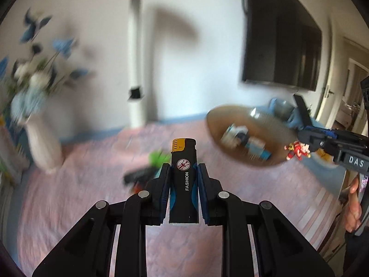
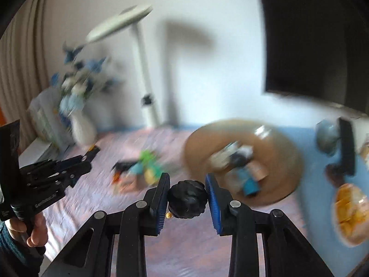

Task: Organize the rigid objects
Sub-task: 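Carry the lighter and doll figurine over the bowl with both tools, then open both tools to drop the lighter and figurine, then return to the pile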

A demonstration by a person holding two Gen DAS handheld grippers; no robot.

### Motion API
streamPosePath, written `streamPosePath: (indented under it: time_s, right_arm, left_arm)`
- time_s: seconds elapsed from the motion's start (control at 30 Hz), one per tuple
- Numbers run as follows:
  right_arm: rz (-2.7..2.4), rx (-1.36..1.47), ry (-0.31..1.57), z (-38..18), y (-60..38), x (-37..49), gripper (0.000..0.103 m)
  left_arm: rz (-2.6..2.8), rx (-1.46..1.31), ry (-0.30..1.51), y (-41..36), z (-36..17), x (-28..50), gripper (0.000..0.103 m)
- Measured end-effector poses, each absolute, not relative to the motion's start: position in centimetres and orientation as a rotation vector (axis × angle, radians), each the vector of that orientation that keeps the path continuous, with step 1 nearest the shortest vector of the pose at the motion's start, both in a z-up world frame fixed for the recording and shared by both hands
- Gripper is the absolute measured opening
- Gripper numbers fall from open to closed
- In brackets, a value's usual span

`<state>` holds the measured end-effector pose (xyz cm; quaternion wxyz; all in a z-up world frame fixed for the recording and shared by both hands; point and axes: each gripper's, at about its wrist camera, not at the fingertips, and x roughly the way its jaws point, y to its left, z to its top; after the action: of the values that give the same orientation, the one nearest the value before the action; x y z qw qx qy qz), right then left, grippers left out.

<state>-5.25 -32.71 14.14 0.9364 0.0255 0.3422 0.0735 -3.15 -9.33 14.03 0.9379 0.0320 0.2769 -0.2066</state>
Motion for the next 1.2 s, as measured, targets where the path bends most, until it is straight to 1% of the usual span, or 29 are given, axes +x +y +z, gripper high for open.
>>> streamPosePath:
  time_s: [0.13, 0.27, 0.5, 0.7, 0.87, 0.9, 0.93, 0.97, 1.0, 1.03, 1.07, 1.2]
  right_arm:
    - [0.036, 0.08, 0.656, 16.4, -37.4, -3.8, 0.031]
    - [-0.027, 0.13, 0.657, 16.4, -41.5, -1.9, 0.031]
    - [-0.048, 0.184, 0.737, 12.7, -44.8, 0.7, 0.031]
    - [-0.034, 0.183, 0.779, 10.0, -44.8, 1.5, 0.031]
    - [-0.047, 0.182, 0.797, 8.7, -45.0, 1.8, 0.031]
    - [-0.06, 0.179, 0.798, 8.5, -45.1, 1.9, 0.031]
    - [-0.076, 0.179, 0.803, 8.3, -45.2, 2.0, 0.033]
    - [-0.09, 0.182, 0.811, 8.2, -45.4, 2.0, 0.04]
    - [-0.105, 0.193, 0.815, 8.2, -45.8, 1.9, 0.051]
    - [-0.112, 0.205, 0.808, 8.3, -46.0, 1.8, 0.056]
    - [-0.116, 0.219, 0.79, 8.6, -46.3, 1.3, 0.058]
    - [-0.109, 0.247, 0.752, 10.0, -46.6, 0.1, 0.058]
  left_arm:
    - [-0.492, 0.051, 0.552, -13.2, 15.9, -0.5, 0.02]
    - [-0.564, 0.036, 0.599, -17.5, 15.7, 2.1, 0.02]
    - [-0.619, 0.091, 0.688, -23.5, 12.3, 4.6, 0.02]
    - [-0.625, 0.114, 0.75, -25.5, 9.9, 5.5, 0.02]
    - [-0.624, 0.128, 0.769, -26.0, 9.1, 5.8, 0.02]
    - [-0.621, 0.124, 0.772, -25.9, 9.0, 5.8, 0.023]
    - [-0.622, 0.115, 0.776, -25.8, 9.0, 5.9, 0.029]
    - [-0.622, 0.103, 0.78, -25.6, 9.1, 6.0, 0.046]
    - [-0.609, 0.091, 0.77, -25.1, 9.3, 6.0, 0.058]
    - [-0.595, 0.084, 0.754, -24.5, 9.7, 5.9, 0.065]
    - [-0.587, 0.075, 0.738, -23.9, 10.0, 5.7, 0.069]
    - [-0.552, 0.035, 0.675, -20.1, 12.3, 4.2, 0.069]
